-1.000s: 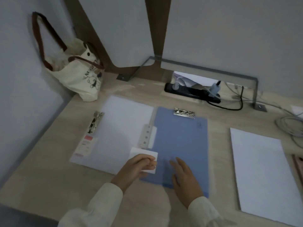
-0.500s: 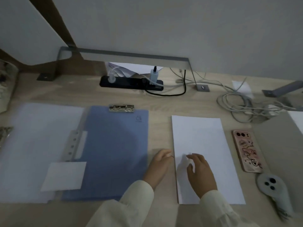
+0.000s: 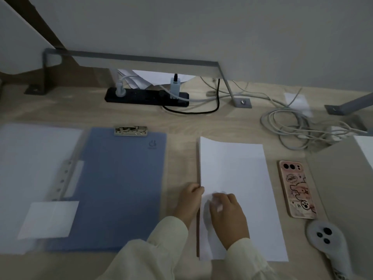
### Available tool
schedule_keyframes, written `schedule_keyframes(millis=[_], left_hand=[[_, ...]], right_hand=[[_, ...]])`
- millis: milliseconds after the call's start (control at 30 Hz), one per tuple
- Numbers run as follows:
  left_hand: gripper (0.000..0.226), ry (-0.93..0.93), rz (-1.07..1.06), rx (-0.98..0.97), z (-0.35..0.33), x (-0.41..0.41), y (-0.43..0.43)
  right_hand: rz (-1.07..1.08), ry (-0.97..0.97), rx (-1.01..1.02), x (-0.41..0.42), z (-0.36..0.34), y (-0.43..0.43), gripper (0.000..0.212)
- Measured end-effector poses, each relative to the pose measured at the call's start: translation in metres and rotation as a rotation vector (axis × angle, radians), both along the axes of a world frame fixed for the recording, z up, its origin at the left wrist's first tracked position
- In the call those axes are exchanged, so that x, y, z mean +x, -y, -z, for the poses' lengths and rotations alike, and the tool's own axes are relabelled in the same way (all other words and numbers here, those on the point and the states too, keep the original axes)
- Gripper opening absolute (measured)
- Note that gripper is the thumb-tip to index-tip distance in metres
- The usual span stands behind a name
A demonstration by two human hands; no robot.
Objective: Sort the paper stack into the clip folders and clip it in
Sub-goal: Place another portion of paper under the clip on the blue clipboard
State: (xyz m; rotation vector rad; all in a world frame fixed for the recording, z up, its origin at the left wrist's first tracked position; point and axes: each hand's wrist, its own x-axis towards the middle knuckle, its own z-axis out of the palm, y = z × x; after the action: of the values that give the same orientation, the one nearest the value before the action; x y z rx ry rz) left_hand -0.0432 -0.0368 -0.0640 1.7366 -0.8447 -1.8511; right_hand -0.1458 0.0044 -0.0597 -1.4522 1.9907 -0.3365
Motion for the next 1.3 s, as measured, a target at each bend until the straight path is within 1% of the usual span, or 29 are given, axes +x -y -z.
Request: schedule_keyframes(millis=[100,167,300,400,533,900,1033,1067,1133,1200,1233,1300], left_hand=[[0.023,-0.173,-0.098,0.021,-0.002,0.000,-0.016],[0.021,-0.208,-0.075,-0.034,-0.001,-0.003,-0.026],[0.021,-0.243,-0.070,-0.104,0.000,-0.008,-0.033],[0.022,-0.238,-0.086,-0.128,0.001,-0.009,-0.032],[0.022,-0.223,-0.099,-0.137,0.000,-0.009,-0.031],[0.018,-0.232,-0.112,-0.173,0.000,-0.009,-0.031],[0.015,-0.141,-0.079,-0.233,0.005,-0.011,-0.031],[0.013,-0.093,-0.073,-0.253,0.006,-0.011,-0.030],[0.010,0.060,-0.063,-0.289,0.011,-0.012,-0.028],[0.009,0.200,-0.037,-0.304,0.013,-0.012,-0.025],[0.015,0.254,-0.018,-0.300,0.013,-0.013,-0.024],[0.033,0.348,0.025,-0.307,0.014,-0.014,-0.024]], right_hand=[[0.108,0.169,0.045,-0.005,-0.006,0.006,0.036],[0.166,0.255,0.069,-0.009,-0.008,0.007,0.034],[0.220,0.347,0.072,-0.016,-0.006,0.009,0.019],[0.222,0.364,0.066,-0.017,-0.004,0.010,0.001],[0.237,0.375,0.045,-0.016,-0.002,0.008,0.006],[0.224,0.368,0.026,-0.014,-0.003,0.006,0.008],[0.220,0.327,0.021,-0.014,0.000,0.007,0.006],[0.220,0.309,0.017,-0.014,0.001,0.007,0.009],[0.203,0.259,0.016,-0.013,0.002,0.007,0.015],[0.182,0.223,0.021,-0.012,0.003,0.008,0.014],[0.177,0.214,0.022,-0.012,0.003,0.008,0.014],[0.174,0.205,0.030,-0.013,0.004,0.009,0.017]])
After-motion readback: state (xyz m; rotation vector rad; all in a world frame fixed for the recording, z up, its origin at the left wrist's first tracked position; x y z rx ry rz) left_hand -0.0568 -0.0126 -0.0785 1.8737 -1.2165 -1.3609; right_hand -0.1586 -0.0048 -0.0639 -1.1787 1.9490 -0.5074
